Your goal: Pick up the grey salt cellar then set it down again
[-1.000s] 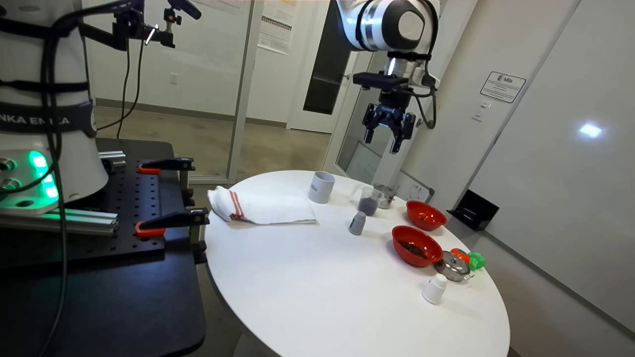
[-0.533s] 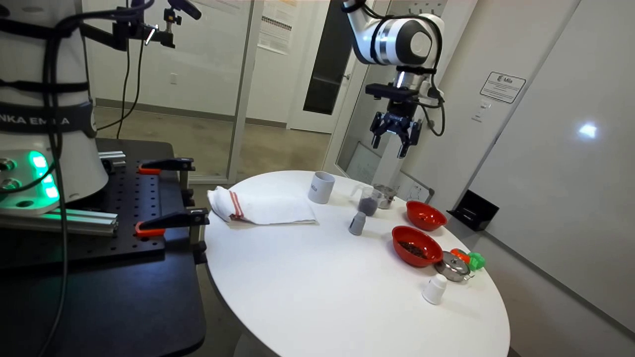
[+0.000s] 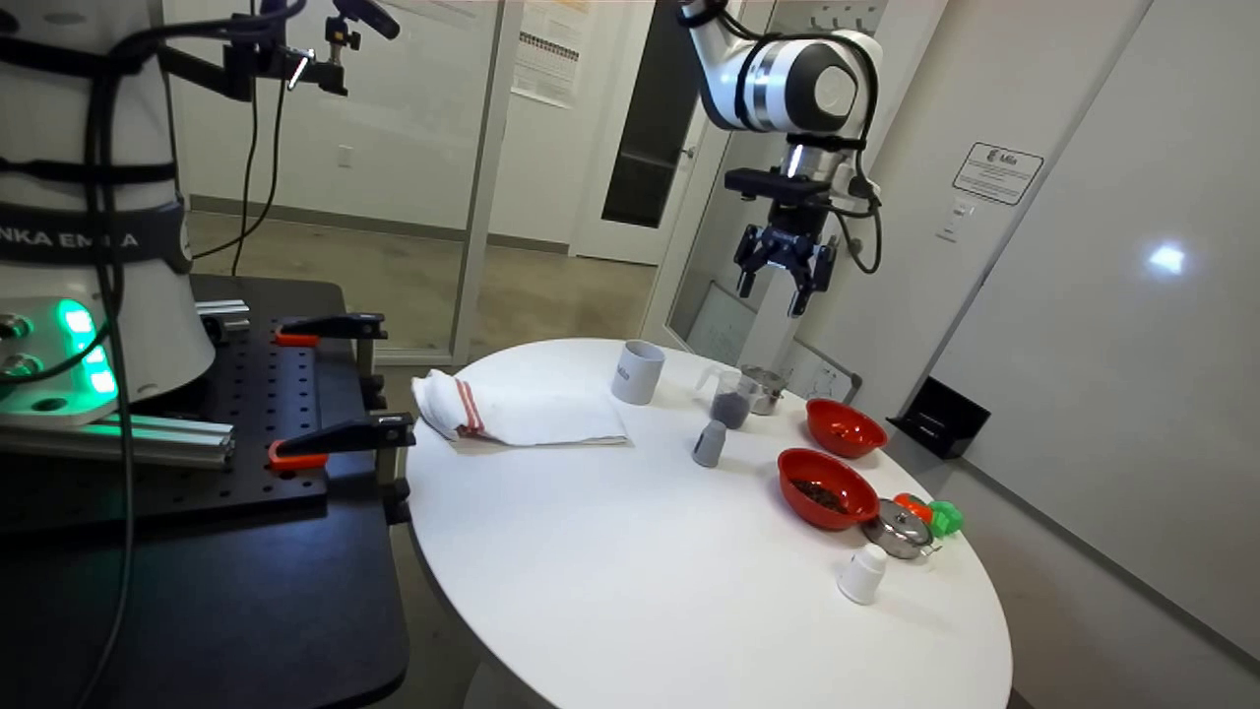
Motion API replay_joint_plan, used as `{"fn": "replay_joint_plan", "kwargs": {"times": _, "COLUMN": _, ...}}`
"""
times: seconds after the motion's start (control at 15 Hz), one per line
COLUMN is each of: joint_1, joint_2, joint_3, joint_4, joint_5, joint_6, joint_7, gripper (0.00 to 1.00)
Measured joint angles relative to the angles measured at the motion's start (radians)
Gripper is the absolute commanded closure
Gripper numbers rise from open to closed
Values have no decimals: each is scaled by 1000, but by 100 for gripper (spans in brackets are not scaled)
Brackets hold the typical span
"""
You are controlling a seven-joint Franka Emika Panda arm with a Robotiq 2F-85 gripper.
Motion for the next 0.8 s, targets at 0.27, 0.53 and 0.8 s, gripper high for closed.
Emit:
{"fn": "replay_joint_plan", "kwargs": {"times": 0.27, "joint_1": -5, "joint_2": 22, "joint_3": -14, "joint_4": -6, "joint_5": 5, "joint_6": 8, "joint_7": 57, "gripper": 0}}
{"fn": "replay_joint_plan", "kwargs": {"times": 0.53, "joint_1": -6, "joint_2": 60, "joint_3": -33, "joint_4": -17, "joint_5": 4, "joint_6": 40, "joint_7": 100, "gripper": 0}}
{"fn": "replay_joint_plan", "kwargs": {"times": 0.8, "joint_1": -18, "joint_2": 109, "joint_3": -35, "joint_4": -6, "joint_5": 22, "joint_6": 46, "joint_7": 106, "gripper": 0}}
